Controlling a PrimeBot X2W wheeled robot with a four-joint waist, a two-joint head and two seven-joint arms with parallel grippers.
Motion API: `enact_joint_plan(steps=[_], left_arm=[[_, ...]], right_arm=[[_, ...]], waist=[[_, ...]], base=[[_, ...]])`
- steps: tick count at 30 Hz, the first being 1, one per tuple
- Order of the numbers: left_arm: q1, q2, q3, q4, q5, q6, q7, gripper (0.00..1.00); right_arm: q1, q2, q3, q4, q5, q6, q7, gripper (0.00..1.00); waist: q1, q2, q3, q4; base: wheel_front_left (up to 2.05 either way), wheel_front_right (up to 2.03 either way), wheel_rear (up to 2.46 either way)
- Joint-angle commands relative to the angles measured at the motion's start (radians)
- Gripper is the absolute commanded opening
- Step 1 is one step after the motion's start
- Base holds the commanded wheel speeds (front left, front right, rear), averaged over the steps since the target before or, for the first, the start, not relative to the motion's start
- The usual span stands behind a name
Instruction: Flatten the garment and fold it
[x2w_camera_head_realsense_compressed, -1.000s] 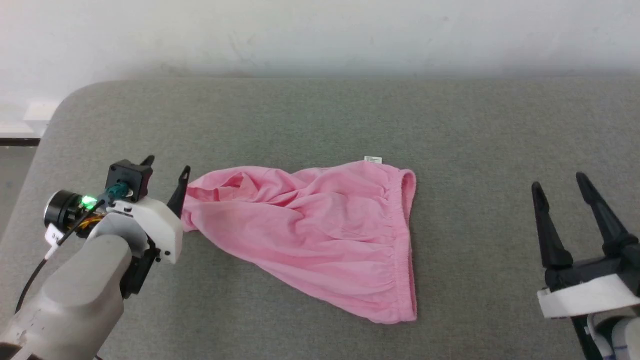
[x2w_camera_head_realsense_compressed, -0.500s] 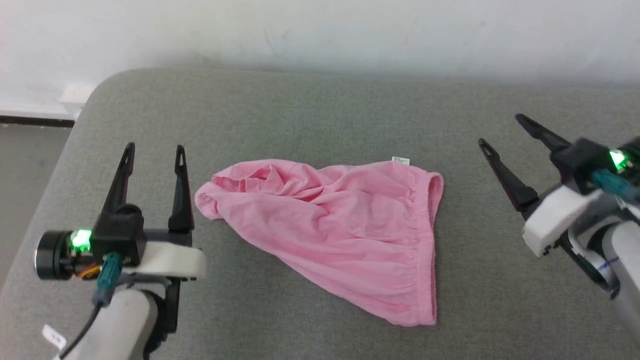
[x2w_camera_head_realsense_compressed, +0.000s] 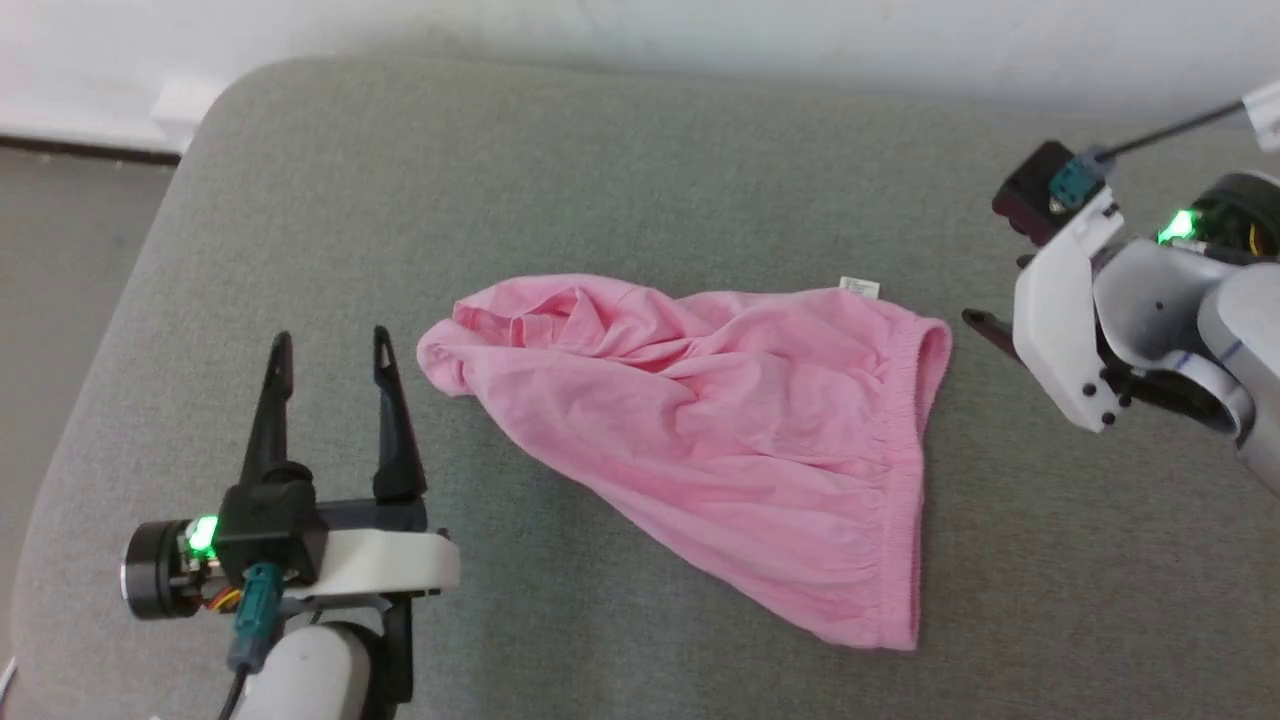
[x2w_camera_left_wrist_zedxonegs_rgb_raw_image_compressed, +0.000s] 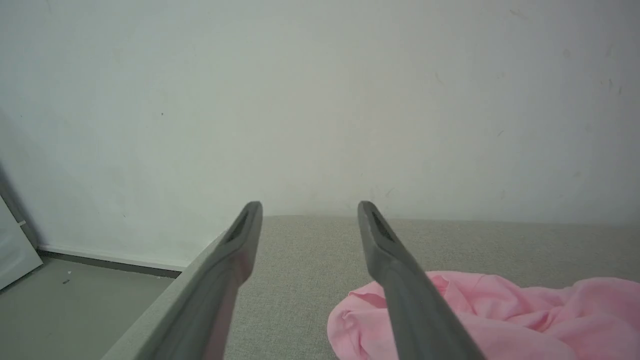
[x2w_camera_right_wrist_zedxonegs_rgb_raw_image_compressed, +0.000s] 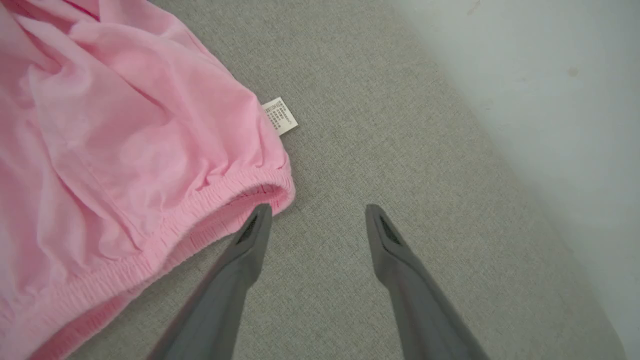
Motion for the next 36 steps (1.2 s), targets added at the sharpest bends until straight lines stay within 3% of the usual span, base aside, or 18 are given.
enact_joint_plan(steps=[1, 8, 13, 14, 15, 19, 24, 29, 36], left_arm=[[-0.012, -0.016, 0.009, 0.005, 0.015, -0.014, -0.005, 1.00], [-0.055, -0.096, 0.051, 0.020, 0.070, -0.082, -0.005, 1.00], [-0.064, -0.129, 0.079, 0.028, 0.096, -0.113, -0.005, 1.00], [-0.063, -0.133, 0.086, 0.030, 0.100, -0.118, -0.005, 1.00], [-0.062, -0.136, 0.092, 0.031, 0.104, -0.122, -0.005, 1.00], [-0.054, -0.144, 0.116, 0.035, 0.116, -0.140, -0.005, 1.00], [-0.038, -0.149, 0.144, 0.023, 0.131, -0.152, -0.005, 1.00], [-0.051, -0.158, 0.139, 0.010, 0.144, -0.169, -0.005, 1.00], [-0.085, -0.170, 0.118, 0.004, 0.156, -0.183, -0.005, 1.00]], right_arm=[[-0.025, 0.014, 0.020, 0.022, 0.011, -0.001, 0.010, 1.00], [-0.091, 0.076, 0.124, 0.169, 0.062, -0.001, -0.017, 1.00], [-0.084, 0.076, 0.240, 0.219, 0.098, -0.001, -0.023, 1.00], [-0.088, 0.074, 0.253, 0.219, 0.106, -0.001, -0.030, 0.46], [-0.097, 0.070, 0.263, 0.215, 0.105, -0.001, -0.050, 0.00], [-0.148, 0.044, 0.271, 0.189, 0.117, -0.001, -0.180, 0.00], [-0.237, 0.001, 0.190, 0.182, 0.187, -0.001, -0.341, 0.00], [-0.286, -0.066, 0.162, 0.244, 0.224, -0.001, -0.350, 0.00], [-0.271, -0.089, 0.129, 0.477, 0.237, -0.001, -0.340, 0.00]], waist=[[-0.0001, -0.0001, 0.057, 0.046], [-0.0001, -0.0001, 0.131, 0.084], [-0.0001, -0.0001, 0.141, 0.088], [-0.0001, -0.0001, 0.139, 0.085], [-0.0001, -0.0001, 0.137, 0.081], [-0.0001, -0.0001, 0.115, 0.058], [-0.0001, -0.0001, 0.101, 0.018], [-0.0001, -0.0001, 0.123, 0.007], [-0.0001, -0.0001, 0.182, 0.027]], base=[[0.00, 0.00, 0.00], [0.00, 0.00, 0.00], [0.00, 0.00, 0.00], [0.00, 0.00, 0.00], [0.00, 0.00, 0.00], [0.00, 0.00, 0.00], [0.00, 0.00, 0.00], [0.00, 0.00, 0.00], [0.00, 0.00, 0.00]])
